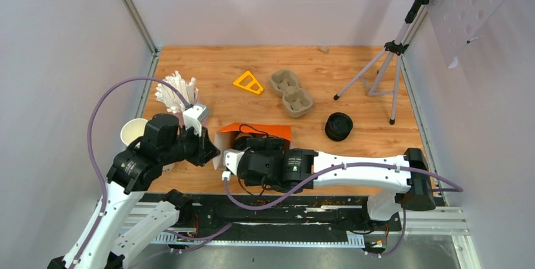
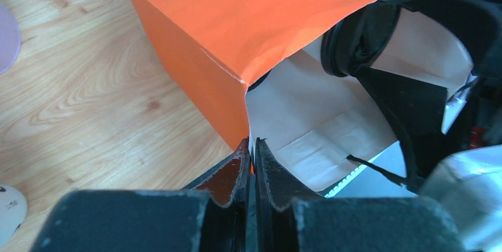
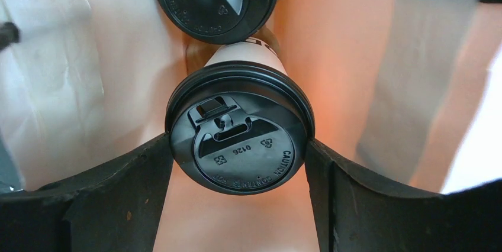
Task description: Pack the takeout coffee
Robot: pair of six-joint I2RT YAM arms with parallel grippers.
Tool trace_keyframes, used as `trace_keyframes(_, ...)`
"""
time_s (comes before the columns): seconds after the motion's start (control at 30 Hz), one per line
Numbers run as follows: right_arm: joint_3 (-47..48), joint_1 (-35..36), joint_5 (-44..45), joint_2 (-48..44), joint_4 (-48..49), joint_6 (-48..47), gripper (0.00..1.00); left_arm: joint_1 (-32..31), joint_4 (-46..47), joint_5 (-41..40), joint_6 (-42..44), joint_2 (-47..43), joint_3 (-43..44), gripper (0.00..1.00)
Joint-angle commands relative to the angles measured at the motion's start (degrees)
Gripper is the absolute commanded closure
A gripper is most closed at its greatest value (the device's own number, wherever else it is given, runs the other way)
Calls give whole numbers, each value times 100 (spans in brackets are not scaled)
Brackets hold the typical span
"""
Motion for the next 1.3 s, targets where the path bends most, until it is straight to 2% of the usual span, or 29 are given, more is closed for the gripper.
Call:
trace_keyframes(0.0,-289,-49,-39,-236,536,-239,32,-9,406,384,102,-85,-124,88)
trace_keyframes(0.87,-661,-420,-279,-474,747,-869,31,-10,759,671,118,90,-189,89)
trace_keyframes(1.27,-1211,-577,-431,-780,1359,-1072,31,-7,848,872,146,89,-334,89)
